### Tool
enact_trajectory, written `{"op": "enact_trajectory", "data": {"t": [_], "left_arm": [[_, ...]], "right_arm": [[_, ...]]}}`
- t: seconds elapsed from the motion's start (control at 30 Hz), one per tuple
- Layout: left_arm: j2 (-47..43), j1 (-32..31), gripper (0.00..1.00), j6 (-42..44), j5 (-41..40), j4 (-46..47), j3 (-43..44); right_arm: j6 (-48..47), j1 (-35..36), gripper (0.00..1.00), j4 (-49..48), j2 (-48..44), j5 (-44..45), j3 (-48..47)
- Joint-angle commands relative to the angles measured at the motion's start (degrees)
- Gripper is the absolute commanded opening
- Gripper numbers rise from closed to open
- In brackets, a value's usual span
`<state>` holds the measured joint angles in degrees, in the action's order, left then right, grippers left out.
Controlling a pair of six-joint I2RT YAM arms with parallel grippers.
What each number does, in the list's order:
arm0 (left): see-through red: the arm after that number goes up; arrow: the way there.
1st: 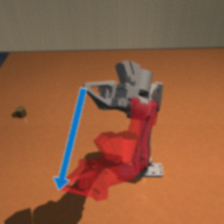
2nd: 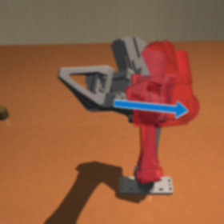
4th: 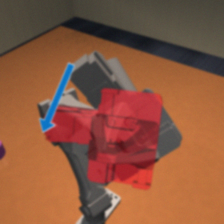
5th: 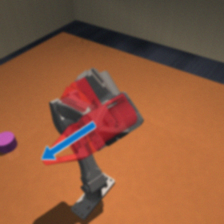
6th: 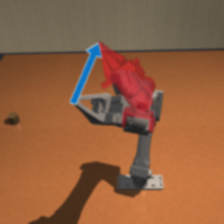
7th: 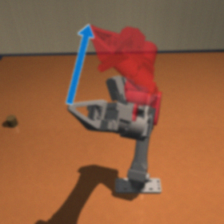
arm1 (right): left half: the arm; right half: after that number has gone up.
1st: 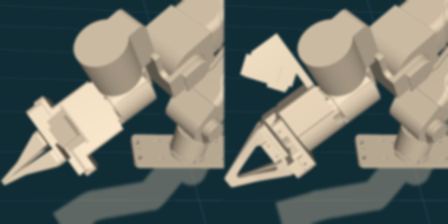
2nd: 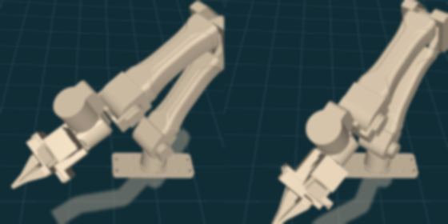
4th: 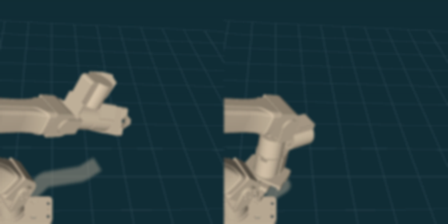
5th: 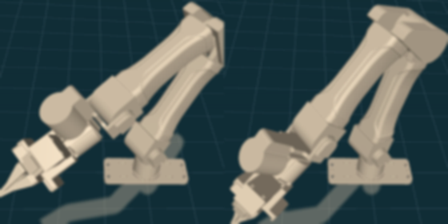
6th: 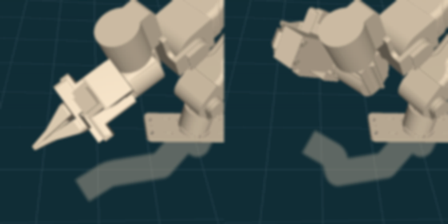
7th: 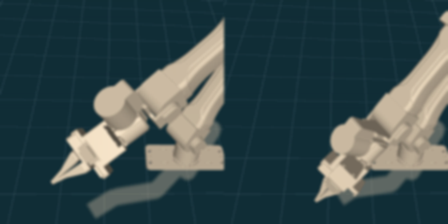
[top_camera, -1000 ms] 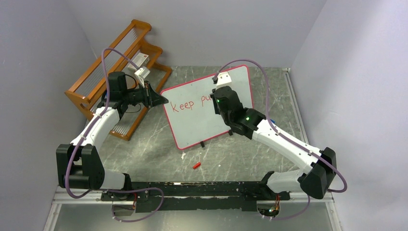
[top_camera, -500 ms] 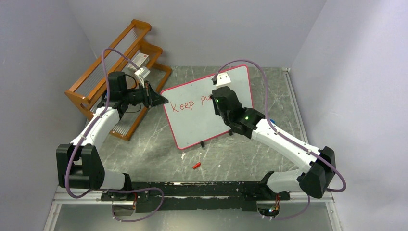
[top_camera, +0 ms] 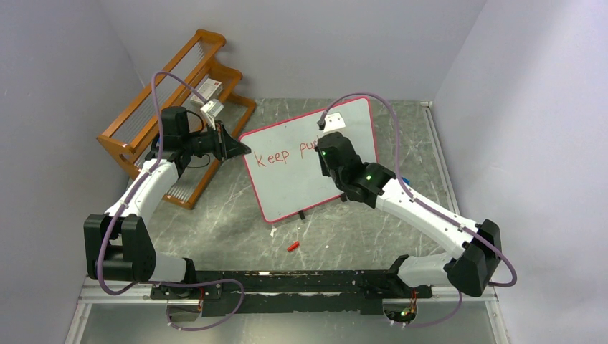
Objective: Write a sentence on the whiteboard
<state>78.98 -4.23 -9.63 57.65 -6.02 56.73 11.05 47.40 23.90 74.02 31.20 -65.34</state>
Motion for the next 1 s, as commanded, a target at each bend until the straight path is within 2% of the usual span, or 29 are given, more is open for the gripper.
{"op": "enact_trajectory", "data": {"t": [0.0, 0.57, 0.97], "left_arm": [[2.06, -1.50, 0.05, 6.72, -5.64, -3.73, -0.87], [2.20, -1.48, 0.05, 6.86, -5.80, -3.90, -0.80], [2.21, -1.48, 0.05, 6.87, -5.79, -3.91, -0.75]], "right_arm": [[1.33, -0.46, 0.00, 1.79, -0.75, -1.02, 1.47], [0.71, -0.46, 0.00, -1.32, -3.26, -0.06, 1.70], [-0.41, -0.46, 0.00, -3.17, -1.27, 1.20, 1.00]]}}
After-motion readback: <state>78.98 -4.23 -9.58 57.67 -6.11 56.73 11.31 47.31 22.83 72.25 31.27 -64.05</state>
